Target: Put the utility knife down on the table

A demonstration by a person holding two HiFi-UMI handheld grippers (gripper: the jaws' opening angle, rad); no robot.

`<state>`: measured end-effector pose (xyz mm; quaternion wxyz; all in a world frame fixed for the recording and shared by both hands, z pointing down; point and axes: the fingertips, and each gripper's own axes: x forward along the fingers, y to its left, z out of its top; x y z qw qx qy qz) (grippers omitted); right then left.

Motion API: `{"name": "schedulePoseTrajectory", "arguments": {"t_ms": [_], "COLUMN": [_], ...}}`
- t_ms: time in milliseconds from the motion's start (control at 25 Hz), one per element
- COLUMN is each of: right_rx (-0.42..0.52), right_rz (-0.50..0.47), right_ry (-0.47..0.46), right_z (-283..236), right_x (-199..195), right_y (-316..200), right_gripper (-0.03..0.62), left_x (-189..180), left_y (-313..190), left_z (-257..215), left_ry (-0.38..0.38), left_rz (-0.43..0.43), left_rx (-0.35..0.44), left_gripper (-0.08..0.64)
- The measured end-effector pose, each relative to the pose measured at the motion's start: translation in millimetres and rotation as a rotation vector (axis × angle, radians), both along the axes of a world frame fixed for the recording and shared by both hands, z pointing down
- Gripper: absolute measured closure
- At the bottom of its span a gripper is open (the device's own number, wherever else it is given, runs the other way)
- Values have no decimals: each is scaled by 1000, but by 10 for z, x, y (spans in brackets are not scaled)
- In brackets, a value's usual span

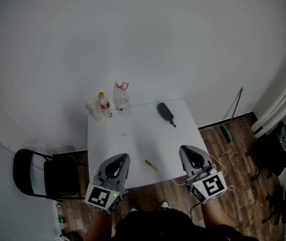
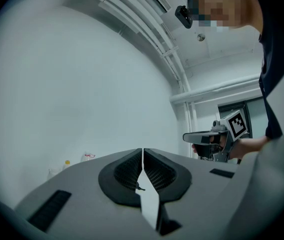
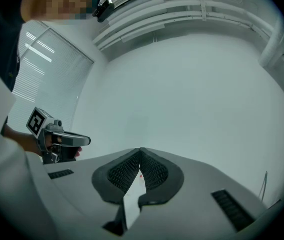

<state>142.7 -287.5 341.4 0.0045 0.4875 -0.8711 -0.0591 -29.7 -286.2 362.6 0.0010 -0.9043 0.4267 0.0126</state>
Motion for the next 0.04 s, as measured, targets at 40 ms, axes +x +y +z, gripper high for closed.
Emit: {"name": "schedulePoseTrajectory", "arguments": {"t_ms": [40], "right_rx": [4], "right_rz": [-2], "right_ry": [-3], "right_z": [-11], "right_x": [-15], "right_y": [-7], "right_gripper": [571], "left_x": [3], "left_y": [0], "left_z": [-10], "left_ry": [3], "left_rz": [5], "left_rx": [5], "left_gripper": [532]}}
